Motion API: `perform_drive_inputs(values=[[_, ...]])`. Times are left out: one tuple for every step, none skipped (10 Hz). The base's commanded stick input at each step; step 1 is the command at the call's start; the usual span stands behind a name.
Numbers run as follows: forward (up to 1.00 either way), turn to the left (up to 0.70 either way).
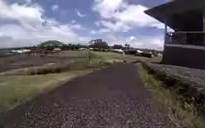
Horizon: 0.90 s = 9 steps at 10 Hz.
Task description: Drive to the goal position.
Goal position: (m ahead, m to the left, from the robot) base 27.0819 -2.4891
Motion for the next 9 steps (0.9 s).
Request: perform_drive_inputs(values=[[0.7,-0.02],[0.7,-0.03],[0.7,-0.17],[0.7,-0.24],[0.7,-0.26],[0.7,-0.23],[0.7,-0.18],[0.7,-0.3],[0.7,-0.35]])
